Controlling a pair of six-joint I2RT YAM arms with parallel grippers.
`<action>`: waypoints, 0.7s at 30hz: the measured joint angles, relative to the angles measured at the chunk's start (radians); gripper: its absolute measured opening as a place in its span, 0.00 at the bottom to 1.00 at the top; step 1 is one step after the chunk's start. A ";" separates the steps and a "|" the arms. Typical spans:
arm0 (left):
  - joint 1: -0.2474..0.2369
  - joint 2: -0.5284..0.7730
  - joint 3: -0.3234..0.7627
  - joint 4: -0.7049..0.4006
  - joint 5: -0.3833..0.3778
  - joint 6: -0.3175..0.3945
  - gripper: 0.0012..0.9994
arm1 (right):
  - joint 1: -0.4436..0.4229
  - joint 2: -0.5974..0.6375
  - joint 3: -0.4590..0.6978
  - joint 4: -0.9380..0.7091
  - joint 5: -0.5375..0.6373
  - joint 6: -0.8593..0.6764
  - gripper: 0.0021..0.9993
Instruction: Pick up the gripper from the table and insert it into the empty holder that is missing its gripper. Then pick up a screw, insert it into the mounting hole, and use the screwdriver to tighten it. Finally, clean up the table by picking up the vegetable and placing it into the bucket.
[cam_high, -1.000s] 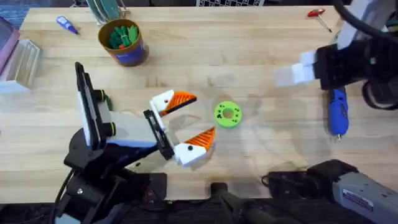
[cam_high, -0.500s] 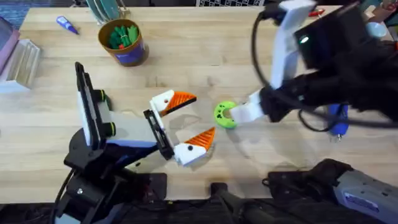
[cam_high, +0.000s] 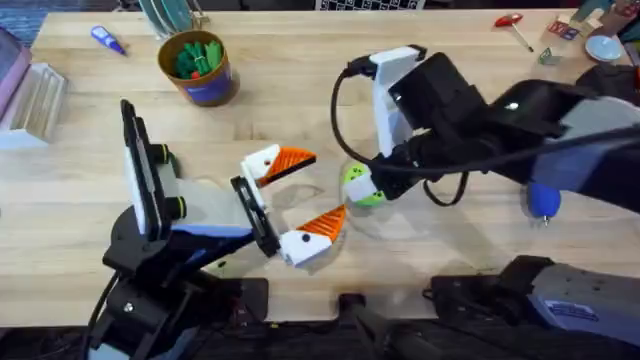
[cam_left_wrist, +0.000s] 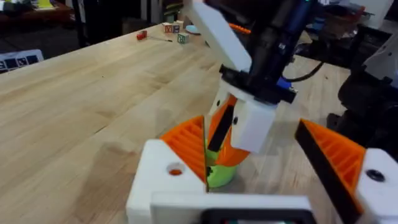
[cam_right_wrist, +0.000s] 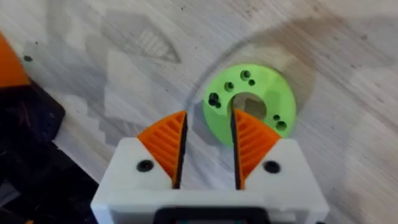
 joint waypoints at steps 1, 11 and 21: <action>0.000 0.000 0.000 0.000 0.000 0.000 0.91 | 0.002 0.011 0.000 0.004 0.000 0.001 0.43; 0.000 0.000 0.000 0.000 0.000 0.000 0.91 | 0.048 0.082 0.000 0.089 0.030 0.011 0.31; 0.000 0.000 0.000 0.000 0.000 0.000 0.91 | 0.049 0.082 0.000 0.093 0.074 0.011 0.32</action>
